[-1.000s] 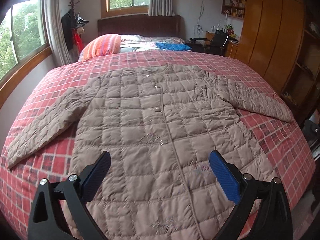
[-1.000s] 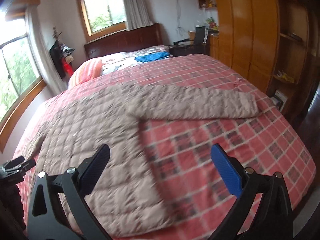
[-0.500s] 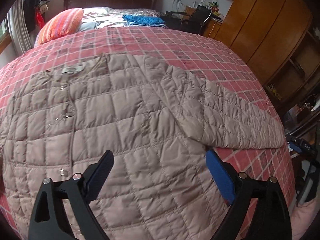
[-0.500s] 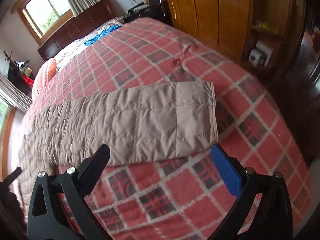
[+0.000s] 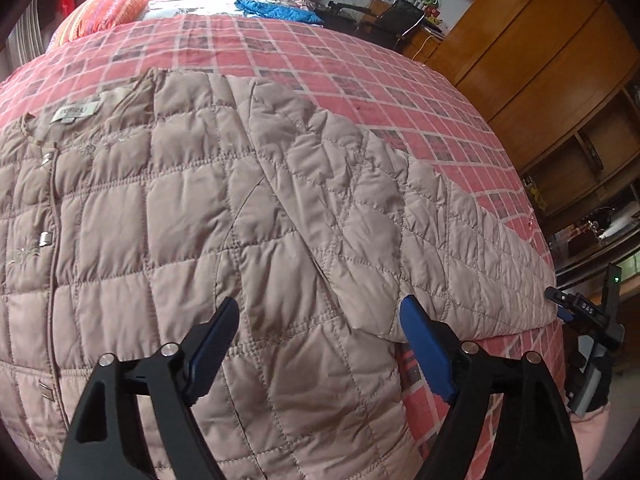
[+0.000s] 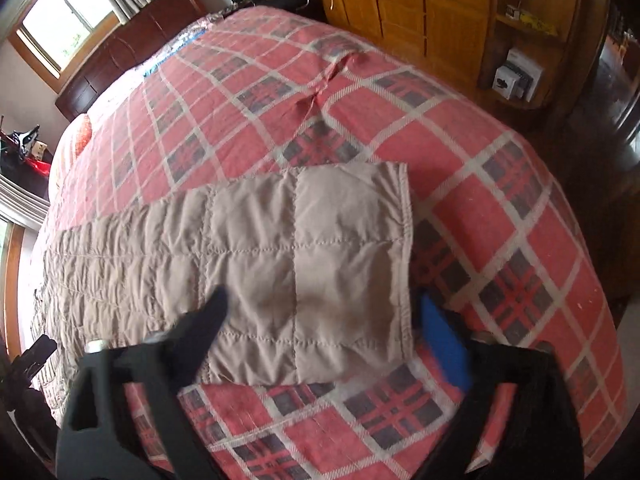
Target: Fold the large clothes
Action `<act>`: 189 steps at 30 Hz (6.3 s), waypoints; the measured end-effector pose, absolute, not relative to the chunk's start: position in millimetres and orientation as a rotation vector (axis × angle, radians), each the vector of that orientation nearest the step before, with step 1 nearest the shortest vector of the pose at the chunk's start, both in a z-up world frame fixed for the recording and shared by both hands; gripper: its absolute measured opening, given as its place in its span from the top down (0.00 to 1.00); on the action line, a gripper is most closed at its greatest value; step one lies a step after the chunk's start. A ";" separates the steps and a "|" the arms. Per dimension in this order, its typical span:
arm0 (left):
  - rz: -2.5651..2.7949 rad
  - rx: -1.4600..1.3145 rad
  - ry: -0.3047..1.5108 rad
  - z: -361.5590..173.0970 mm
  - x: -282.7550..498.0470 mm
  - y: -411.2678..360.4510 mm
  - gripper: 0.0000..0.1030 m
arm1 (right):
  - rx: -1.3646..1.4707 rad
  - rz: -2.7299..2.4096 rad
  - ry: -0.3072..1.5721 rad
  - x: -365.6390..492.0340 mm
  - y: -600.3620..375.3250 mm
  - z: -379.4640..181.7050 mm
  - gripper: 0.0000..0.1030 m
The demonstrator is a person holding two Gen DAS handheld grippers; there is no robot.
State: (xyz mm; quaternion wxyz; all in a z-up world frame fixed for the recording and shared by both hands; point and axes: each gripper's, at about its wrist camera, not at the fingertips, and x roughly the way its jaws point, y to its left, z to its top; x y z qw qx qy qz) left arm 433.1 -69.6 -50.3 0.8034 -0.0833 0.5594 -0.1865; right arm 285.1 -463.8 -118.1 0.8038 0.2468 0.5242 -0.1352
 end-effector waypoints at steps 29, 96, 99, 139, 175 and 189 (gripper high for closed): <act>-0.407 -0.319 1.244 -90.0 450.2 -20.2 0.98 | 0.466 -0.056 0.931 299.0 -359.3 -45.5 0.94; -0.269 -0.398 0.925 2.5 393.7 89.1 0.96 | 0.569 0.362 1.078 357.5 -209.2 -89.8 0.51; -0.204 -0.389 0.894 6.2 390.7 123.3 0.96 | 0.553 0.361 1.068 356.6 -201.8 -83.9 0.48; -0.035 -0.212 1.016 -48.2 399.7 189.9 0.89 | 0.255 0.241 1.182 362.6 -135.1 -95.9 0.64; -0.075 -0.229 1.016 -47.9 379.4 152.8 0.81 | 0.134 0.306 1.130 365.2 6.6 -77.6 0.72; 0.331 -0.370 0.927 -5.1 243.8 383.0 0.50 | 0.078 0.417 1.185 344.9 60.1 -64.9 0.70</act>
